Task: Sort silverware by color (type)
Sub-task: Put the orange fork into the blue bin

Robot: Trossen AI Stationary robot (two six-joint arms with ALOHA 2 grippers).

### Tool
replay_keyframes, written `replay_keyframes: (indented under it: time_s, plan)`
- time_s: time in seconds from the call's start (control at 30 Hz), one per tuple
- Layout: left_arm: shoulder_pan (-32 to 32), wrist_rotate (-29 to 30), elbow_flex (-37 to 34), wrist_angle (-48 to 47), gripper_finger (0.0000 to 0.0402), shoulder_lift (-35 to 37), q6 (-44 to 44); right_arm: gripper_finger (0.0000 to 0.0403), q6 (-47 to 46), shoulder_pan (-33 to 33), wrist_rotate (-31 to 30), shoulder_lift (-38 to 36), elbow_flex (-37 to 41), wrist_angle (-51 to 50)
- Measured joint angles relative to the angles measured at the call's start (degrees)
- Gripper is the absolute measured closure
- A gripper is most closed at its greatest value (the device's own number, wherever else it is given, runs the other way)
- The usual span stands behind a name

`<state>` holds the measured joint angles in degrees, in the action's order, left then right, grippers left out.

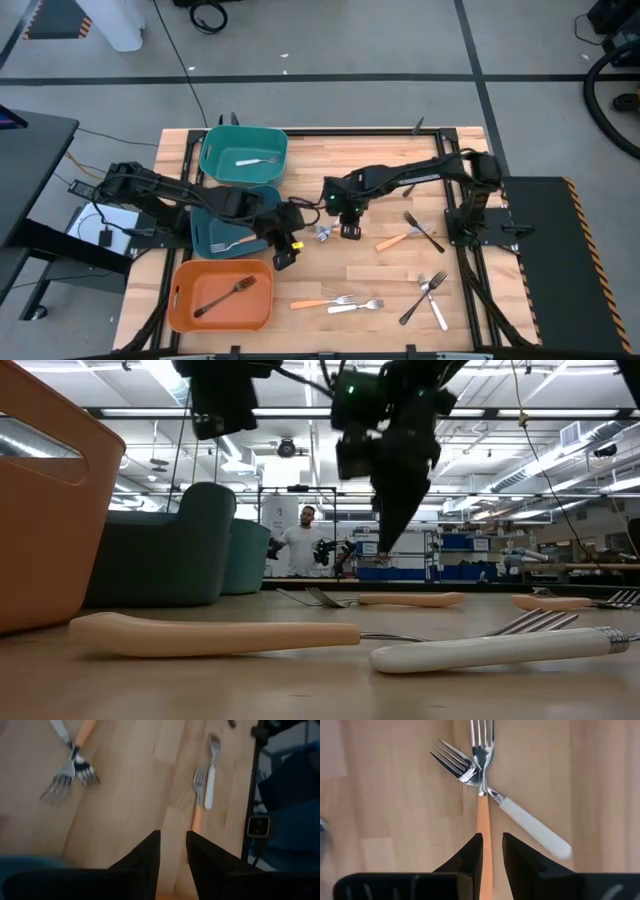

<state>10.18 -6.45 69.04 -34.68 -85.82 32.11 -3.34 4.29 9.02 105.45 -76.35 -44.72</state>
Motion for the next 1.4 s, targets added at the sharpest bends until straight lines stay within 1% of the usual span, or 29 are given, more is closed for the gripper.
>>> replay_keyframes:
  time_s: [0.17, 0.33, 0.4, 0.53, 0.77, 0.87, 0.93, 1.13, 1.27, 1.4]
  plan:
    - [-2.4, 0.2, 0.0, 4.3, 0.0299, 0.0, -1.9, 0.0295, 0.5, 0.0, 3.5, 6.1, 0.0, 1.3]
    - [-4.5, 0.2, 0.0, 5.8, 0.0299, 0.0, -3.3, 0.0275, 0.3, -0.2, 4.2, 8.9, 0.0, 0.9]
    - [-5.4, 0.2, 0.0, 5.8, 0.0299, 0.0, -3.5, 0.0269, 0.1, -0.3, 3.2, 8.9, 0.0, 1.5]
    - [-6.8, 0.3, 0.0, 6.0, 0.0299, 0.0, -3.6, 0.0266, -0.6, -0.3, -0.9, 8.9, 0.0, 3.5]
    - [-8.1, 0.2, 0.0, 5.9, 0.0299, 0.0, -3.5, 0.0266, -3.1, -0.3, -2.1, 10.2, 0.8, 5.6]
    - [-8.2, 0.2, 0.0, 6.0, 0.0299, 0.0, -4.4, 0.0272, -3.2, -0.3, -2.6, 10.2, 1.3, 5.5]
    - [-8.2, 0.2, 0.0, 6.0, 0.0299, 0.0, -5.2, 0.0282, -3.9, -0.4, -4.0, 10.2, 1.5, 5.5]
    - [-8.2, 0.2, 0.0, 6.1, 0.0299, 0.0, -5.8, 0.0352, -4.0, -0.6, -4.8, 10.3, 1.7, 5.5]
    - [-8.2, 0.2, 0.0, 6.0, 0.0299, 0.0, -5.8, 0.0352, -3.7, -0.6, -3.6, 10.3, 1.7, 5.1]
    - [-8.2, 0.2, 0.0, 6.0, 0.0299, 0.0, -5.8, 0.0352, -2.6, -0.3, 0.9, 9.4, 1.8, 3.7]
